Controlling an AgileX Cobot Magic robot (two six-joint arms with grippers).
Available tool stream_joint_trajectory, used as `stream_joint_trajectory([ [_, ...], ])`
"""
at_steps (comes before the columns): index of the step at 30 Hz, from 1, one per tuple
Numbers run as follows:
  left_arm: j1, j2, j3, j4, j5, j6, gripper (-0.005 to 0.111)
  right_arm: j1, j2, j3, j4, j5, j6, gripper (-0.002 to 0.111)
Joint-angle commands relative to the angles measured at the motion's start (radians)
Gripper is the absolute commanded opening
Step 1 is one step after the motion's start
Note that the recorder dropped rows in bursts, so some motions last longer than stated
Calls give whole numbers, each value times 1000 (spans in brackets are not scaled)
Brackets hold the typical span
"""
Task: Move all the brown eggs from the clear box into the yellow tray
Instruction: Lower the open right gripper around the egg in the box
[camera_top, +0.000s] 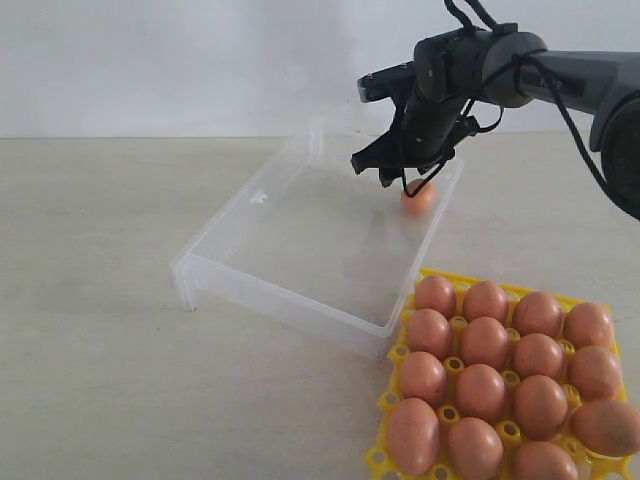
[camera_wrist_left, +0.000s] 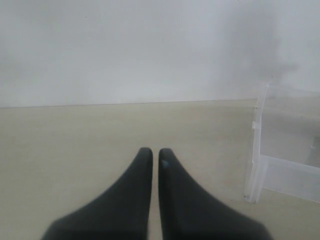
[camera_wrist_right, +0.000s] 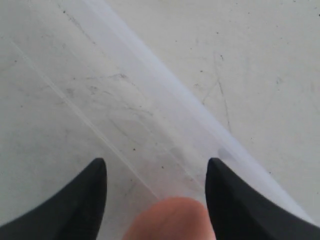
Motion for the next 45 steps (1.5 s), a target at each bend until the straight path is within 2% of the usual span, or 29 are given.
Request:
stream_joint_trajectory([
  [1, -3, -4, 4, 2, -2, 0, 4, -7, -4, -2, 19, 6, -25, 51],
  [18, -3, -4, 4, 2, -2, 0, 4, -7, -47, -2, 10, 185, 105, 51],
  [26, -3, -4, 4, 2, -2, 0, 4, -7, -47, -2, 21, 250, 103, 51],
  [31, -3, -4, 4, 2, -2, 0, 4, -7, -47, -2, 188, 286, -109, 51],
  [39, -3, -4, 4, 2, -2, 0, 4, -5, -55, -2, 192, 290, -159, 51],
  [45, -3, -4, 4, 2, -2, 0, 4, 0, -66, 3, 196, 385, -159, 51],
])
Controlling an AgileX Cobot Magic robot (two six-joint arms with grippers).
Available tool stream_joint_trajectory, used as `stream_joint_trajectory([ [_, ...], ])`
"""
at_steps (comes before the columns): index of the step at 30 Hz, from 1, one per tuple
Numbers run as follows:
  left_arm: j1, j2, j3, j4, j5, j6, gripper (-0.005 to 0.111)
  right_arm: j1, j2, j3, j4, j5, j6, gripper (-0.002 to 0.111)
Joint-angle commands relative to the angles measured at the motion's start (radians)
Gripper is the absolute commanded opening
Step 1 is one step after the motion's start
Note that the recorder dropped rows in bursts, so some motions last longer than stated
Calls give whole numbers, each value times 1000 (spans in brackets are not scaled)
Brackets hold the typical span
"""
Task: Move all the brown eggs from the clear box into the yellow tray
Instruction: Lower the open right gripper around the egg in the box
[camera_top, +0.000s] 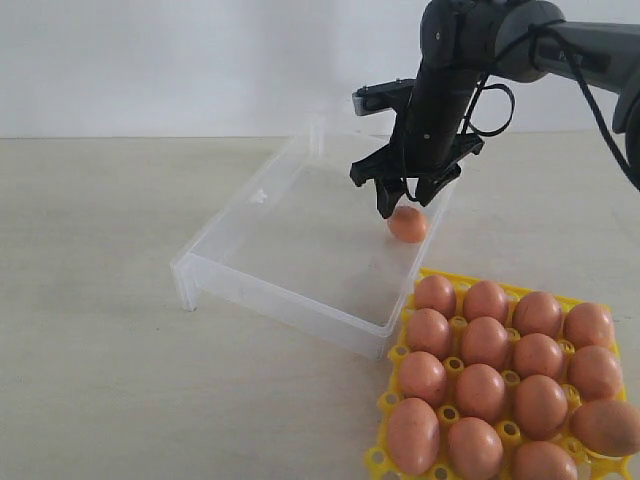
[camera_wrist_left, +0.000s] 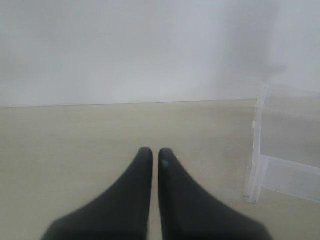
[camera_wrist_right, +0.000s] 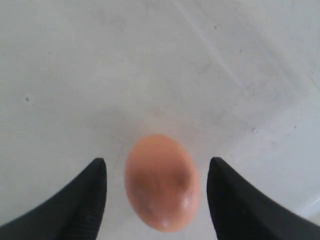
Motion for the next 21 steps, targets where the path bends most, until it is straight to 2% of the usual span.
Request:
stream_joint_trajectory([
  [1, -3, -4, 4, 2, -2, 0, 4, 0, 0, 1, 4, 30, -9, 51],
  [21, -3, -4, 4, 2, -2, 0, 4, 4, 27, 1, 39, -24, -32, 51],
])
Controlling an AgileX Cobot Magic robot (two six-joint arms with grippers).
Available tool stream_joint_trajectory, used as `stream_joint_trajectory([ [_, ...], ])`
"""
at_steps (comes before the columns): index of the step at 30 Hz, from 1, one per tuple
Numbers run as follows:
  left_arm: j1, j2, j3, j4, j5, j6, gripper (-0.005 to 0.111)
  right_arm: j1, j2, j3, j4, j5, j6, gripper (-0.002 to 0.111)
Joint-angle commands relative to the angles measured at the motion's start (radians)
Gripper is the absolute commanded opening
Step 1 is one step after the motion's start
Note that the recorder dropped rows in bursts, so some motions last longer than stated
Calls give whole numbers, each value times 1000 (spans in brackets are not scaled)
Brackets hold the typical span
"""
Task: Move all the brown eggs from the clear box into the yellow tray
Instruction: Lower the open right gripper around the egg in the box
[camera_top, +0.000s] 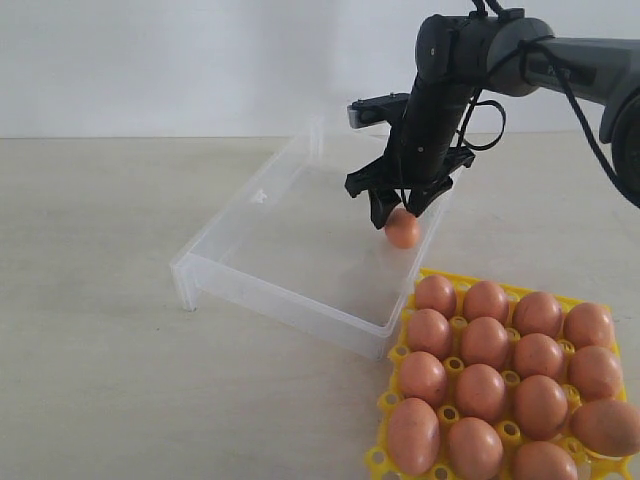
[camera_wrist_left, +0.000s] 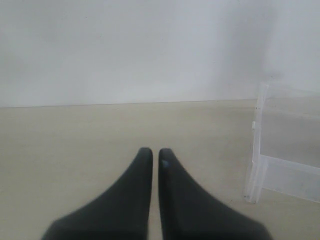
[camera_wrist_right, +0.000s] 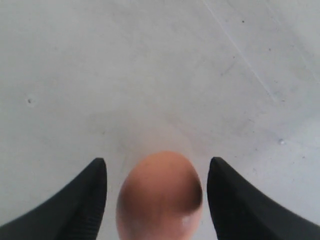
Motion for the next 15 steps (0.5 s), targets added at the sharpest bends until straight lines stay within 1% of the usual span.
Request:
stream_joint_trajectory([
  [1, -3, -4, 4, 2, -2, 0, 4, 2, -1, -1, 2, -3, -2, 51],
  [9, -3, -4, 4, 2, -2, 0, 4, 2, -1, -1, -1, 17, 50, 51],
  [15, -3, -4, 4, 2, -2, 0, 4, 2, -1, -1, -1, 15, 50, 51],
])
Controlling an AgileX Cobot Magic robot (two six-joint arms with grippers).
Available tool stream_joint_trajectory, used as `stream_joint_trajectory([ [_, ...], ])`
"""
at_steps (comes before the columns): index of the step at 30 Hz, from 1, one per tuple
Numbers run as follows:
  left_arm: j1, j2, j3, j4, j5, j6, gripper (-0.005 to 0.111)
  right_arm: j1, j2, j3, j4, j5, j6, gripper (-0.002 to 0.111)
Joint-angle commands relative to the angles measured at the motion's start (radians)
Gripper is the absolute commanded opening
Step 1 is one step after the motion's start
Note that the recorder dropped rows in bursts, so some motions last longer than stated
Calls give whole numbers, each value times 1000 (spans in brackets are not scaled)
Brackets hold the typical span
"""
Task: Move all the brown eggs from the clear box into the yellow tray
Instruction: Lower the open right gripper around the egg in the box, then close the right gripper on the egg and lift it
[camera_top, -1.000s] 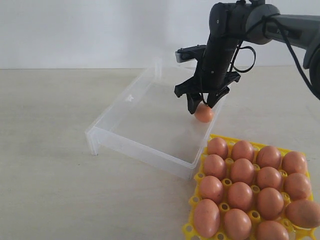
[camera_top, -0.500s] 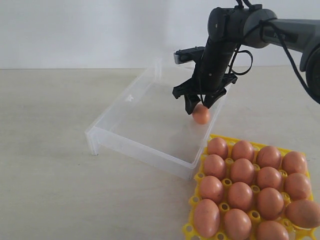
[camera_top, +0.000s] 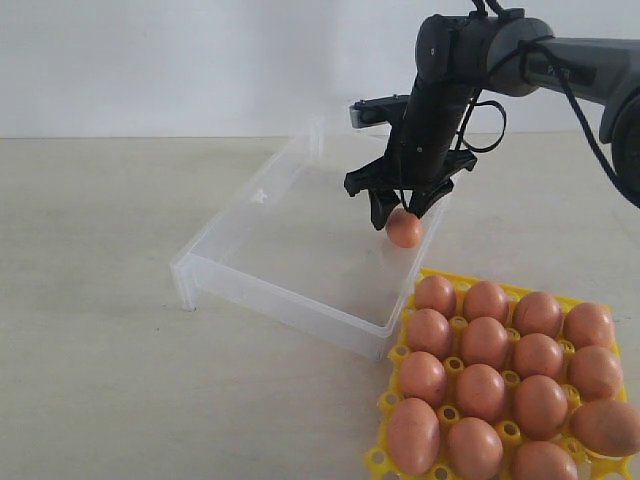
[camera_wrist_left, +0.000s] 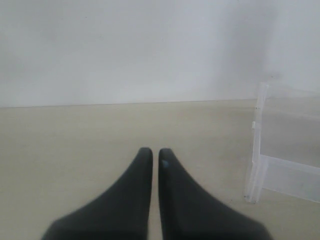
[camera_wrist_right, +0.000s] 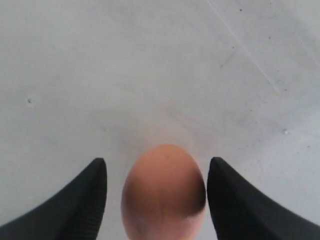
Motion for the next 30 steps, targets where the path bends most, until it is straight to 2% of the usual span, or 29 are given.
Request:
stream_joint_trajectory([
  [1, -3, -4, 4, 2, -2, 0, 4, 2, -1, -1, -6, 3, 5, 51],
  [17, -3, -4, 4, 2, -2, 0, 4, 2, 47, -1, -13, 9, 27, 49],
  [20, -3, -4, 4, 2, -2, 0, 4, 2, 47, -1, -13, 10, 38, 35],
  [24, -3, -4, 4, 2, -2, 0, 4, 2, 47, -1, -13, 13, 38, -1],
  [30, -3, -4, 4, 2, -2, 0, 4, 2, 21, -1, -13, -23, 55, 0],
])
